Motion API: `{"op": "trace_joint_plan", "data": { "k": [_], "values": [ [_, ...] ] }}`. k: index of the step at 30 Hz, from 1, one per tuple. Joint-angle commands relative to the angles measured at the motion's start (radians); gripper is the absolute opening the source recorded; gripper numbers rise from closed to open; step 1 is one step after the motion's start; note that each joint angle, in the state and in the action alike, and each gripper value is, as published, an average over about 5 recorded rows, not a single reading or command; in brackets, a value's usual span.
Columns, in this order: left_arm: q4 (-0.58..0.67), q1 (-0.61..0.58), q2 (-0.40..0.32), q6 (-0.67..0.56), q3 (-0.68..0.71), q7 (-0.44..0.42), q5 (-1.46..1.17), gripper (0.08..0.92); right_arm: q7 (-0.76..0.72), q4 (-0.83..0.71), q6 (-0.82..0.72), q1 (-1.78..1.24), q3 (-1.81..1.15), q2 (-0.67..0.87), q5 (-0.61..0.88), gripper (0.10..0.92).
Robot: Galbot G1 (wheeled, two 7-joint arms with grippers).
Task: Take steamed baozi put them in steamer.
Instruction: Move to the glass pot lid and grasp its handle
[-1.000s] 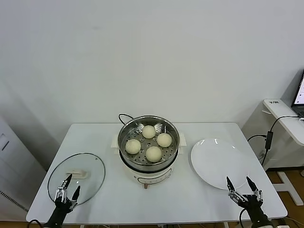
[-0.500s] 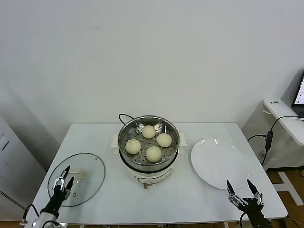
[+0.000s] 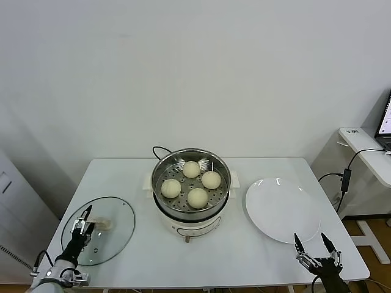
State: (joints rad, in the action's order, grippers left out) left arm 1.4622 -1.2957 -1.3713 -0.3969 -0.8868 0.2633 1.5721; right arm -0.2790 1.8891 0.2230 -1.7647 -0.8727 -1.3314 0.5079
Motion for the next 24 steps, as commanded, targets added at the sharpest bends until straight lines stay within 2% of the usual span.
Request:
{"op": "trace_joint_plan", "data": {
  "k": [1,14,19,24],
  "values": [
    [-0.052,0.038,-0.001,0.010,0.013,0.004,-0.013,0.784,0.002,0.000,0.005,-0.004,-0.001,-0.003,-0.006,0.823],
    [-0.031,0.007,0.000,0.038,0.036,0.048,-0.214,0.411,0.002,-0.013,0.021,-0.005,0.001,0.000,-0.014,0.823],
    [0.066,-0.027,0.017,0.056,0.046,0.044,-0.256,0.273,0.005,-0.008,0.021,-0.001,0.010,0.002,-0.019,0.823],
    [0.229,-0.091,0.077,0.150,0.072,-0.041,-0.348,0.138,0.005,-0.004,0.019,0.003,0.020,0.003,-0.018,0.823]
  ]
}}
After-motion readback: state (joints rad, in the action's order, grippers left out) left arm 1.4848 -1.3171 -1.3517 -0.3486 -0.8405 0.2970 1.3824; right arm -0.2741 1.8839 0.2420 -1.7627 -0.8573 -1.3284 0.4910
